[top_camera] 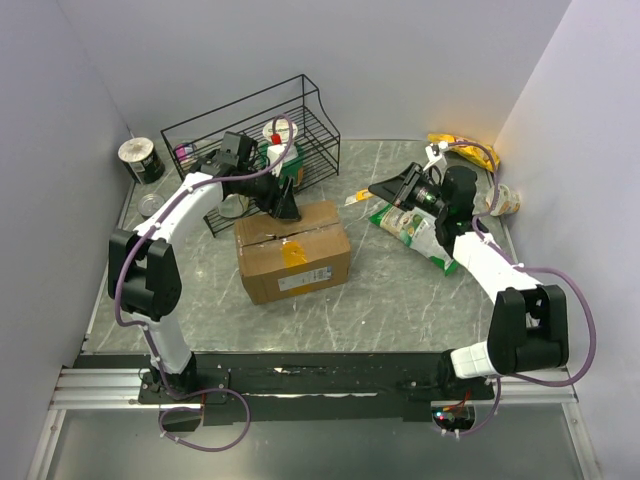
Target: Unpack the express box
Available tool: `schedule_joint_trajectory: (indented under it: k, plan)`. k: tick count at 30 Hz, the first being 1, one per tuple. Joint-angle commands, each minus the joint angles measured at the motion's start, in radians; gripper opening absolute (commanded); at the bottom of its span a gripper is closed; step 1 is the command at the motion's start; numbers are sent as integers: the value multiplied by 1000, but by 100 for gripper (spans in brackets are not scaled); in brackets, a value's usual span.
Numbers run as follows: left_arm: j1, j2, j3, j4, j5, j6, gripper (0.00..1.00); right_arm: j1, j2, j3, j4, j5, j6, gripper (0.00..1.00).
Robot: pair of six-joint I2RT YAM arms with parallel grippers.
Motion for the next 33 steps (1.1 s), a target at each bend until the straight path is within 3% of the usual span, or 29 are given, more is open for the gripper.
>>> schedule_joint_trajectory:
  k: [1, 33]
  plan:
    - [-4, -11, -5, 3, -2, -7, 70, 0, 7, 53, 29, 25, -35, 0]
    - [-10, 7, -13, 17, -8, -32, 70, 52, 85, 73, 52, 26, 9, 0]
